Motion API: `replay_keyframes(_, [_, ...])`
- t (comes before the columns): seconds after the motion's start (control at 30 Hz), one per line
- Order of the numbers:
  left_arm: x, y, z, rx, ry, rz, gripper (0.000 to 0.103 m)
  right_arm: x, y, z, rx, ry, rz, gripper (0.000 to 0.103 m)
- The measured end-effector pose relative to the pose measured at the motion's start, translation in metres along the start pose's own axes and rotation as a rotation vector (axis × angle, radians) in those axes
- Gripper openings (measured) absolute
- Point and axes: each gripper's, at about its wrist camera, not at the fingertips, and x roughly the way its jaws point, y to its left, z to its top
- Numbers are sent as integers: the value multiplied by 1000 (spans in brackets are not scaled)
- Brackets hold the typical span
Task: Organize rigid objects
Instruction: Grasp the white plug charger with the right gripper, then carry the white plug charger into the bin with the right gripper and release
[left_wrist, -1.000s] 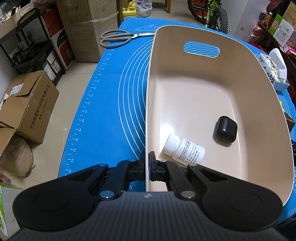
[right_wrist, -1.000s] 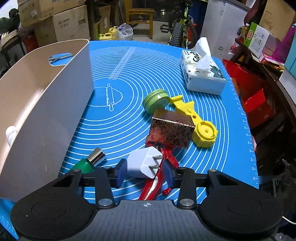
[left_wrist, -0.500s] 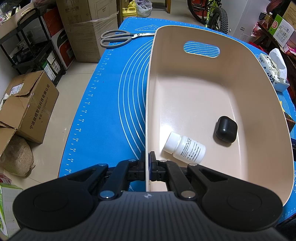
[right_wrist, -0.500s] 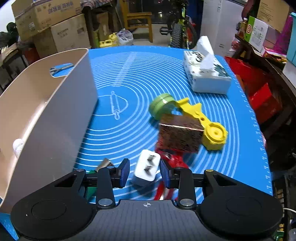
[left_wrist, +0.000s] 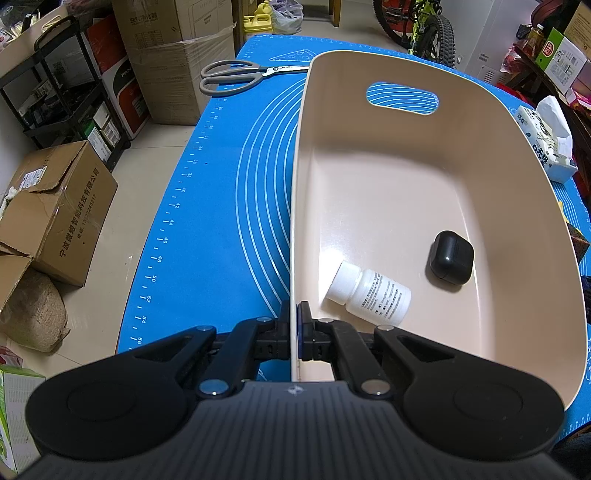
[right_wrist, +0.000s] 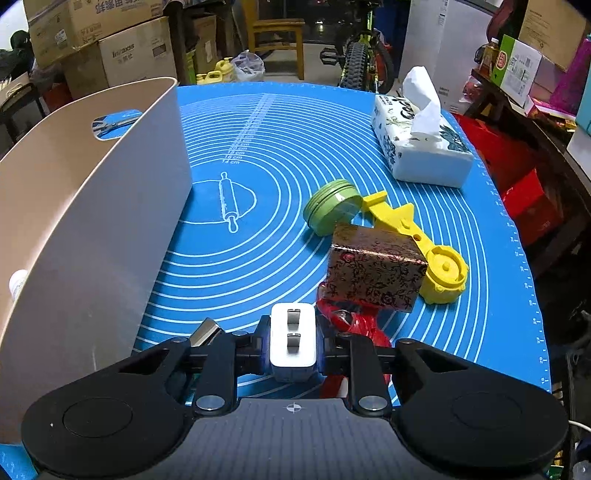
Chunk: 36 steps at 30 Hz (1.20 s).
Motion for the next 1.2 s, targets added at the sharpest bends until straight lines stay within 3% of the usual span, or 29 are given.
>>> replay_keyframes(0.37, [0,0,0,1,0,1,4,-21,4,0,-18,-59,-12,32])
replay_keyframes(0.67, [1,0,0,1,1,-1,4,-64,11,15,27,-196,16,32])
replay_keyframes(0.9, [0,0,0,0,1,-1,4,-100,35,32,35,-332,79,32])
replay_keyframes(1.2, [0,1,1,1,3,-3,4,-110,88,57,-16,-407,195,32])
